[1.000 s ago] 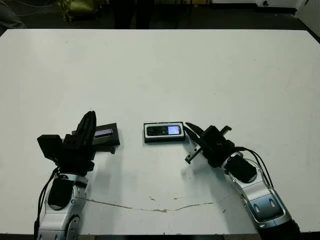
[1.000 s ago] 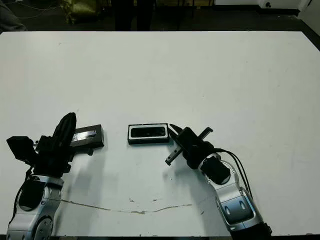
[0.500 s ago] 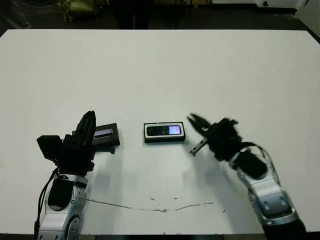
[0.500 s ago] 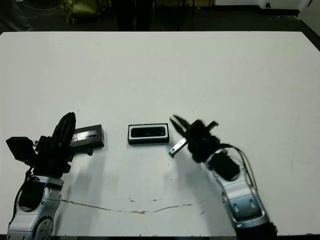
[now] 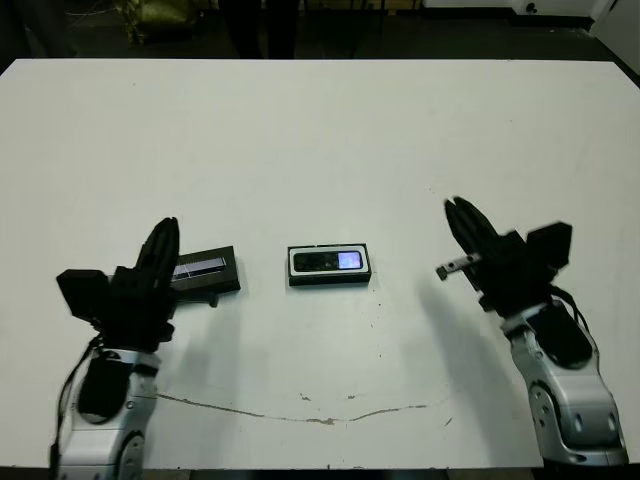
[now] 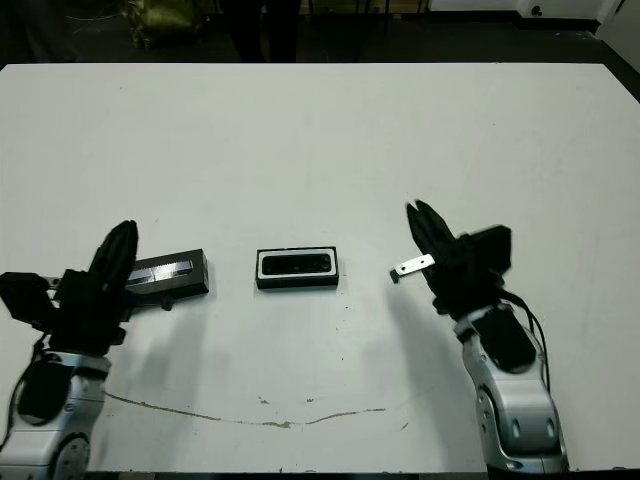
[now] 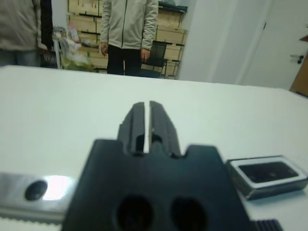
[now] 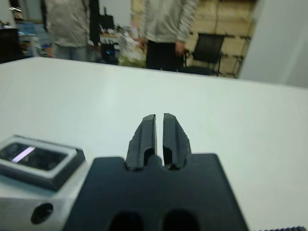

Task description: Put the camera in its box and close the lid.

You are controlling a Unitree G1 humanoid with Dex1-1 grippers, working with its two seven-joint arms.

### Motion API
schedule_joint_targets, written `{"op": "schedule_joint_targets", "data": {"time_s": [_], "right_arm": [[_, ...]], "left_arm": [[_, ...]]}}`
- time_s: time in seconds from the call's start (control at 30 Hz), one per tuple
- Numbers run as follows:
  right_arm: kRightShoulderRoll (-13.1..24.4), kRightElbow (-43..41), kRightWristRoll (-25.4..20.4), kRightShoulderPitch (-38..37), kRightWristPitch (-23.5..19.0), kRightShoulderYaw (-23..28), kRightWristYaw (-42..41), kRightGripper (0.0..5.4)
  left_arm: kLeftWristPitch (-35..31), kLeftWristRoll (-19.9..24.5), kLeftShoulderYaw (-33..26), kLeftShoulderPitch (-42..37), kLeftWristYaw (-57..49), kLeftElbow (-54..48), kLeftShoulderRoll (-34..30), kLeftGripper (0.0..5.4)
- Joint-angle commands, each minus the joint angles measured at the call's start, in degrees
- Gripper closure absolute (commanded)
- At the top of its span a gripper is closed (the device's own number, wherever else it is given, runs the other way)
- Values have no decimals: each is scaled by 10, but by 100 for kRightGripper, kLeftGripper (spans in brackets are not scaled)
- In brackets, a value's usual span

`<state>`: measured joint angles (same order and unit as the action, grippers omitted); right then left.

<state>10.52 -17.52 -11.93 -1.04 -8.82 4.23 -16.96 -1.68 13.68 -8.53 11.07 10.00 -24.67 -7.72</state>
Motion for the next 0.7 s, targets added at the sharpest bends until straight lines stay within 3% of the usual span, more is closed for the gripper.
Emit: {"op": "schedule_joint_targets", "data": {"time_s": [0.03,0.23,0.43,0.5,0.7], "right_arm": [[3,9,-18,-27,-10,17,-1,539],[10,17,-23,-40,-8,25,-3,539],[17,13,-12,-47,-18,22,5,540],[19,11,-7,-47,-19,21,6,540],[21,15,-7,-45,-16,23,2,540]], "left_arm": [[-11,20,-46,1,36,-3,-57,540],[-47,46,-114,-26,115,10,-180,540],[-109,134,-131,-80,288,85,-309,524],[-116,143,-122,-100,349,115,-349,492],[-60,113,-75,-162,478,197,-407,349]]}}
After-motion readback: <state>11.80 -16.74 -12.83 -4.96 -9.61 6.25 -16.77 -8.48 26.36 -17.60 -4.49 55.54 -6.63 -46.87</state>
